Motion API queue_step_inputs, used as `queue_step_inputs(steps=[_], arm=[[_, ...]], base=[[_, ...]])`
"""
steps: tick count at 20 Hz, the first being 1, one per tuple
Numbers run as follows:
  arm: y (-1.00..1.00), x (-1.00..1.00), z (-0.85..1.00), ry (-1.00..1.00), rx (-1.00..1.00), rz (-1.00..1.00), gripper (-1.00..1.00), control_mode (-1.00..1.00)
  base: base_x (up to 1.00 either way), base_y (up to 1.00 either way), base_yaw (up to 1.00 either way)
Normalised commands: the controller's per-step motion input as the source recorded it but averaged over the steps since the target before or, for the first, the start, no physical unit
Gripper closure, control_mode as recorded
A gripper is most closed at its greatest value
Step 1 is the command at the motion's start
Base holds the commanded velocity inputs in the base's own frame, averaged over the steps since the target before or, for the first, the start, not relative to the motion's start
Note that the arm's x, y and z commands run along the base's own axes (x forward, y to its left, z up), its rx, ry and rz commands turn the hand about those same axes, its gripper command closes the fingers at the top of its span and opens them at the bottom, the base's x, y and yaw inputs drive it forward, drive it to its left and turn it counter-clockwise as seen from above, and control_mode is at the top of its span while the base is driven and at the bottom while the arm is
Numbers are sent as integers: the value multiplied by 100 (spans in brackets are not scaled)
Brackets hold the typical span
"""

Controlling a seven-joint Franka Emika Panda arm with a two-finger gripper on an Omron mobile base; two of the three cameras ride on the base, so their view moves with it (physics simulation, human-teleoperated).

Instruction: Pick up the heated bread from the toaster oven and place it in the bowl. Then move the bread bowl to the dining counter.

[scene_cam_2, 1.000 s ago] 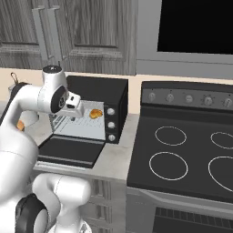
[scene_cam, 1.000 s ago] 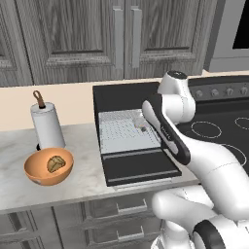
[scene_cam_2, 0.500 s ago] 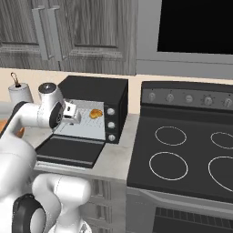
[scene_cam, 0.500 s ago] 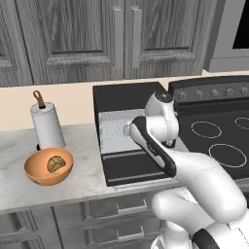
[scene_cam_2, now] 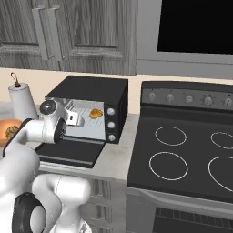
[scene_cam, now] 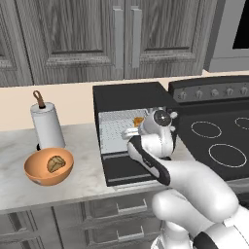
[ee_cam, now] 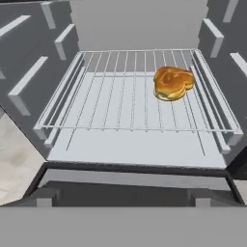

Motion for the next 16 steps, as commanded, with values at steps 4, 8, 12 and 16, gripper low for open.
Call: queue_step_inputs(steps=[4,8,12,16], arm=[[0,32,-6,-6,0,0,-100,-100],[0,43,-1,-3,0,0,-100,-100],[0,40,-7,-3,0,0,-100,-100],[0,41,-16,-1,0,0,-100,-100]], base=[[0,0,0],[0,0,0],[0,0,0],[0,0,0]])
